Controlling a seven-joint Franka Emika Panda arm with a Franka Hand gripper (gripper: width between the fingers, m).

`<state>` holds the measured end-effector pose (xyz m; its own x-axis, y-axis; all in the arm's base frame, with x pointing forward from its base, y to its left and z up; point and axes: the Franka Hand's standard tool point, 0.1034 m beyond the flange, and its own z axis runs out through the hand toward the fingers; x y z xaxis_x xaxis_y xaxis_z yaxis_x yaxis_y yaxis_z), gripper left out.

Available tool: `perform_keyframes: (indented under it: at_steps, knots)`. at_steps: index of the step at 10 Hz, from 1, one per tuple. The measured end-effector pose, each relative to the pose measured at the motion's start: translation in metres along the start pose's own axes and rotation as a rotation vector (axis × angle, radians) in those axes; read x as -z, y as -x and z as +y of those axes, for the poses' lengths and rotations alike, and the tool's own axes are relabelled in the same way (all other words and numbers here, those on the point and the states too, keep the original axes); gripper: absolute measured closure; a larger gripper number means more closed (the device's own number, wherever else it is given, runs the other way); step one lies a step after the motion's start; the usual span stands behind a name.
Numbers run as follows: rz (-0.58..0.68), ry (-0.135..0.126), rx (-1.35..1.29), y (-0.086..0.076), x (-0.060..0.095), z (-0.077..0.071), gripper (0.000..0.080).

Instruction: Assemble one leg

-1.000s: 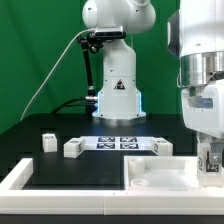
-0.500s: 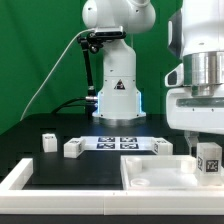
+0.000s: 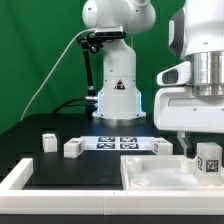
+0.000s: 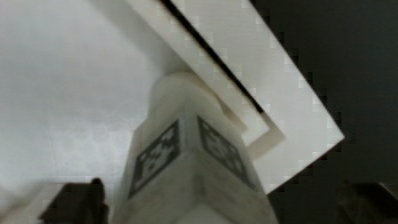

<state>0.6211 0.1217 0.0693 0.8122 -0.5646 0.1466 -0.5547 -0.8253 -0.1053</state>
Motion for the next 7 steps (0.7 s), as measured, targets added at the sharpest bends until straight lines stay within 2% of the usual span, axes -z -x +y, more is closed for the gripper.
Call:
perform_keyframes:
  at_steps: [4, 7]
  knots:
    - [0.003, 0.041, 0.503, -0.0014, 0.0017, 0.0011, 0.015]
    - [0.002, 0.042, 0.685, -0.0067, 0.0038, 0.0088, 0.015]
